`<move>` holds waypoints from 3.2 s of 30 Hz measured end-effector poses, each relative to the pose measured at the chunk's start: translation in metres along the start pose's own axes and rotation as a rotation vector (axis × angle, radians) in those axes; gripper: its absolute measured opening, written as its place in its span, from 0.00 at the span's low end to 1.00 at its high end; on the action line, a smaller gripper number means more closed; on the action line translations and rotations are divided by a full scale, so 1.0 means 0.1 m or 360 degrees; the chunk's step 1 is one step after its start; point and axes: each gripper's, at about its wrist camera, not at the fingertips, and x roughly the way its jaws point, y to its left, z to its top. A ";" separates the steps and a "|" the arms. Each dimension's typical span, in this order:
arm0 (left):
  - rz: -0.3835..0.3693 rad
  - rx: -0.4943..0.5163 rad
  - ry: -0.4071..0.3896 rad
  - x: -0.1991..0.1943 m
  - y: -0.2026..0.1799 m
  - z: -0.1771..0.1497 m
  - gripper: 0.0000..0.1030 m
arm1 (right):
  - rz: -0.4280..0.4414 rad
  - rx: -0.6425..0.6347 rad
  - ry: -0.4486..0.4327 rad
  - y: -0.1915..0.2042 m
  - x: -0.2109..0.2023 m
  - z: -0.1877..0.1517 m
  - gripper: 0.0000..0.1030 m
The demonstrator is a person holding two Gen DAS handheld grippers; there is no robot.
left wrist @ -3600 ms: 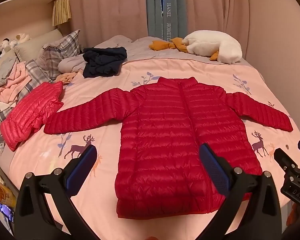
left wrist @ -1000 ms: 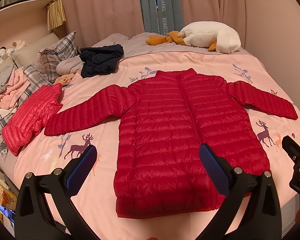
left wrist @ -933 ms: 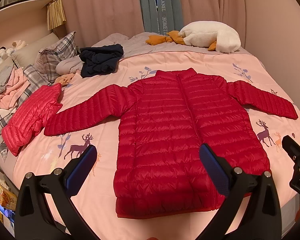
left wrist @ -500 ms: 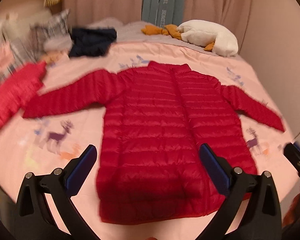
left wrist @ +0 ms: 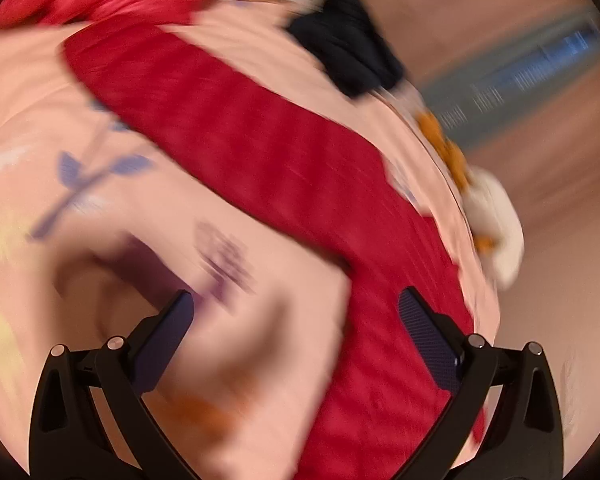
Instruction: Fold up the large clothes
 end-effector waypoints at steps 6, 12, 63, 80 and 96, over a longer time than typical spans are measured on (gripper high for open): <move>-0.0107 -0.0285 -0.0083 0.15 0.52 0.52 0.99 | -0.0073 -0.0109 0.0049 0.05 0.24 0.02 0.98; -0.0206 -0.0417 -0.0169 0.37 0.74 1.01 0.99 | -0.0062 -0.0113 0.0094 0.10 0.49 0.01 0.98; -0.0066 0.1437 0.0194 1.15 -2.93 -1.60 0.79 | -0.0250 0.0047 0.0298 -0.68 0.86 0.31 0.98; -0.0610 0.0284 0.0495 1.34 -1.31 -0.25 0.82 | -0.0461 0.0056 0.0500 -1.00 2.84 0.91 0.77; -0.0490 0.0316 0.0456 1.52 -1.29 -0.27 0.82 | -0.0763 -0.0208 0.0527 -1.07 2.79 0.91 0.12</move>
